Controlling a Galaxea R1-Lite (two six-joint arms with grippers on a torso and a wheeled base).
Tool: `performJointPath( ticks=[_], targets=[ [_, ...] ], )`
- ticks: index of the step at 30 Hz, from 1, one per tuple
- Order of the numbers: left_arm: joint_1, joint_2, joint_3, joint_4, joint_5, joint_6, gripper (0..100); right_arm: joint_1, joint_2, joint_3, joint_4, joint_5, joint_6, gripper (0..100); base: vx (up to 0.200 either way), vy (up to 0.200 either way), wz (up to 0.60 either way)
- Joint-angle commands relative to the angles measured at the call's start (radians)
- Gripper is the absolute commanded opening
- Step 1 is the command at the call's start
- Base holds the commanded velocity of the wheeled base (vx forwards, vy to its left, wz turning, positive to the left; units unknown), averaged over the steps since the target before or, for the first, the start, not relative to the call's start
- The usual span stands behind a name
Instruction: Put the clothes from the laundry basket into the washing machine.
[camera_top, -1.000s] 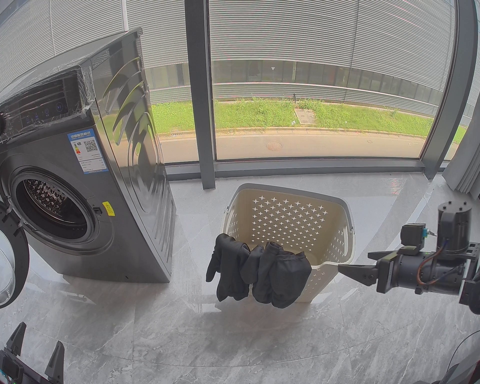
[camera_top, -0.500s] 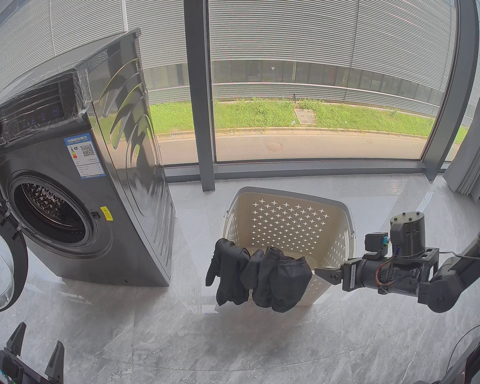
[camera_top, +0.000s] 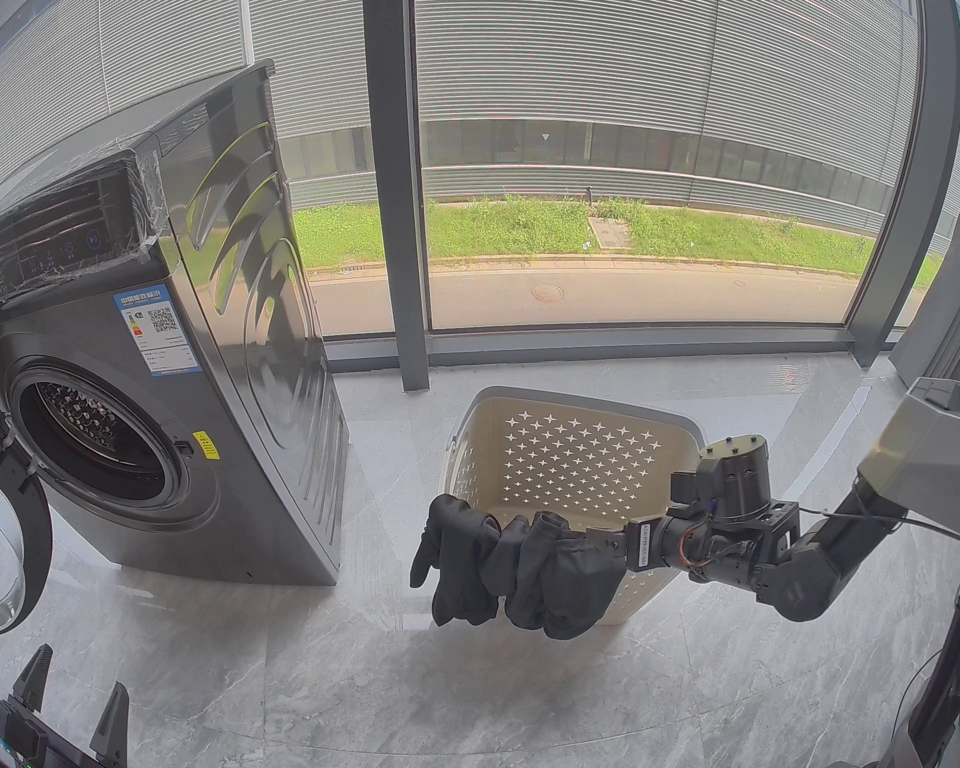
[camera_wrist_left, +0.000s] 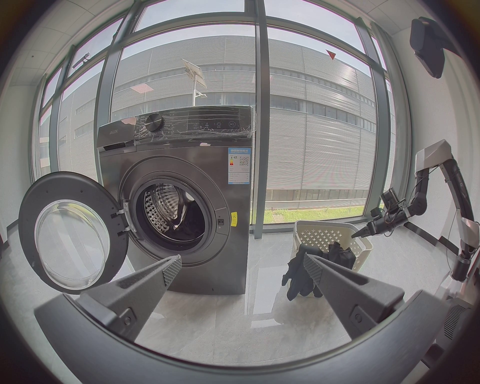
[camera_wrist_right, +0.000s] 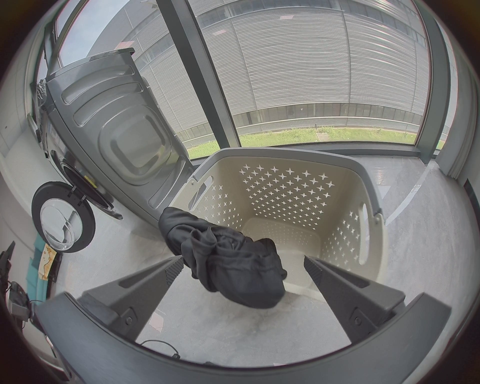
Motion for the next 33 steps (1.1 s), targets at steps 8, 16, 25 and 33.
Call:
performJointPath(
  ticks=[8, 16, 25, 33],
  targets=[
    [0.001, -0.016, 0.018, 0.0, 0.002, 0.001, 100, 0.034, 0.216, -0.175, -0.02, -0.047, 0.002, 100, 0.0, 0.0, 0.0],
    [0.001, -0.016, 0.018, 0.0, 0.002, 0.001, 100, 0.027, 0.301, -0.223, -0.033, -0.076, -0.005, 100, 0.0, 0.0, 0.0],
    [0.001, -0.016, 0.018, 0.0, 0.002, 0.001, 100, 0.034, 0.354, -0.26, -0.038, -0.07, -0.005, 100, 0.0, 0.0, 0.0],
    [0.001, -0.016, 0.018, 0.0, 0.002, 0.003, 100, 0.034, 0.357, -0.264, -0.038, -0.064, -0.001, 100, 0.0, 0.0, 0.0]
  ],
)
